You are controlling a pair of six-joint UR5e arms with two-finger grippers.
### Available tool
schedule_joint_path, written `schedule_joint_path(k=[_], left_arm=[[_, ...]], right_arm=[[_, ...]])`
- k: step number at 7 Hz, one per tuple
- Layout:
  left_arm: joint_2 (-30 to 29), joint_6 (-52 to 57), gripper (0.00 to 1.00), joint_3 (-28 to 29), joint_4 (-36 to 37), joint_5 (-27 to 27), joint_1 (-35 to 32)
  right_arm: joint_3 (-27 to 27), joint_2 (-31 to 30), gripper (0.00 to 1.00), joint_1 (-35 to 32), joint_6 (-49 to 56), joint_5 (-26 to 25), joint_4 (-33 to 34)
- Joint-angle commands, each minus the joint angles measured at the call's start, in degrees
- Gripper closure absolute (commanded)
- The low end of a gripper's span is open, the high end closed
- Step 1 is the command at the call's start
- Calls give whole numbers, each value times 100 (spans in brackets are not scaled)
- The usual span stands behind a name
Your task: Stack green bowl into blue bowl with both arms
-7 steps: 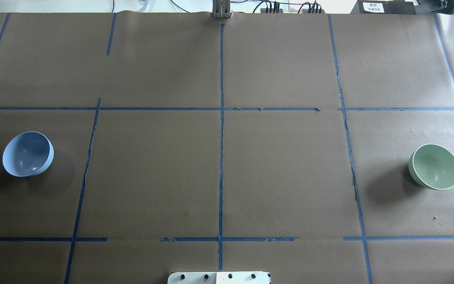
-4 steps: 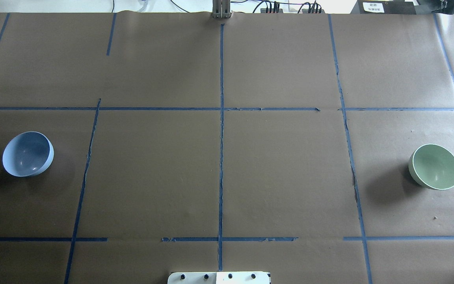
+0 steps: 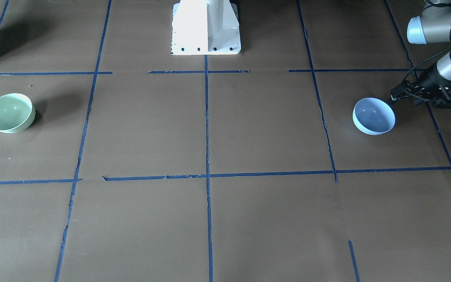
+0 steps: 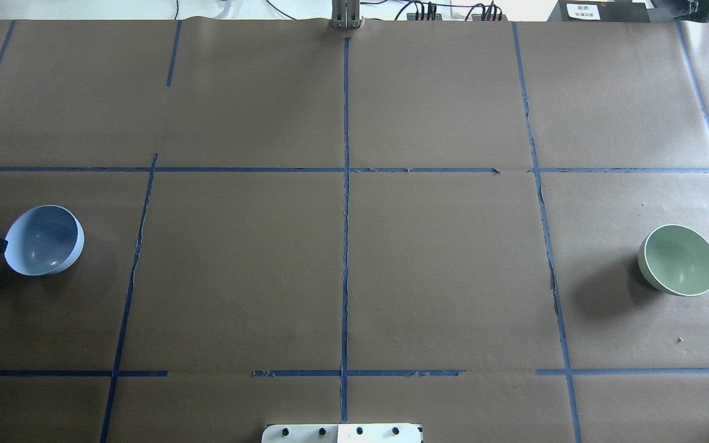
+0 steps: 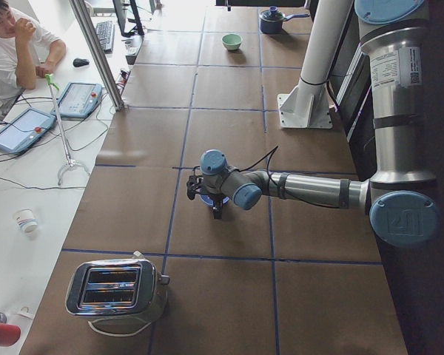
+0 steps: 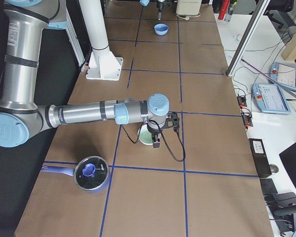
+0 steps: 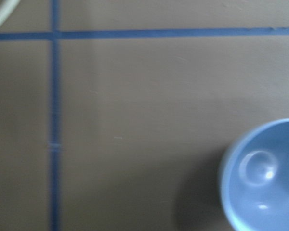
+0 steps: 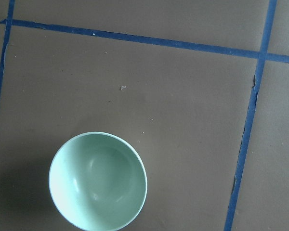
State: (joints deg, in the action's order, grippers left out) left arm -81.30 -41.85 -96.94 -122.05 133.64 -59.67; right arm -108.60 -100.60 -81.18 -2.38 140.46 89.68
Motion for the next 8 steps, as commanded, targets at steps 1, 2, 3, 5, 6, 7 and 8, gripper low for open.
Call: schedule_joint_path(k=[1, 2, 3, 5, 6, 7, 8], left_arm=[[-183, -112, 0, 393, -188, -13, 192], [-358, -225, 4, 499, -188, -22, 332], [-525, -514, 23, 553, -188, -22, 490], [-746, -719, 94, 649, -188, -13, 676], [-920, -910, 100, 580, -205, 39, 693], [-1557, -2270, 100, 414, -441, 40, 998], [-2477, -3562, 100, 343, -460, -30, 1462]], right_arm=[[5, 5, 0, 58, 1, -10, -4], [5, 5, 0, 58, 1, -10, -4], [14, 5, 0, 67, 1, -10, -4], [14, 5, 0, 93, 1, -10, -4], [14, 5, 0, 120, 1, -10, -4], [14, 5, 0, 129, 1, -10, -12], [14, 14, 0, 129, 1, -19, -12]])
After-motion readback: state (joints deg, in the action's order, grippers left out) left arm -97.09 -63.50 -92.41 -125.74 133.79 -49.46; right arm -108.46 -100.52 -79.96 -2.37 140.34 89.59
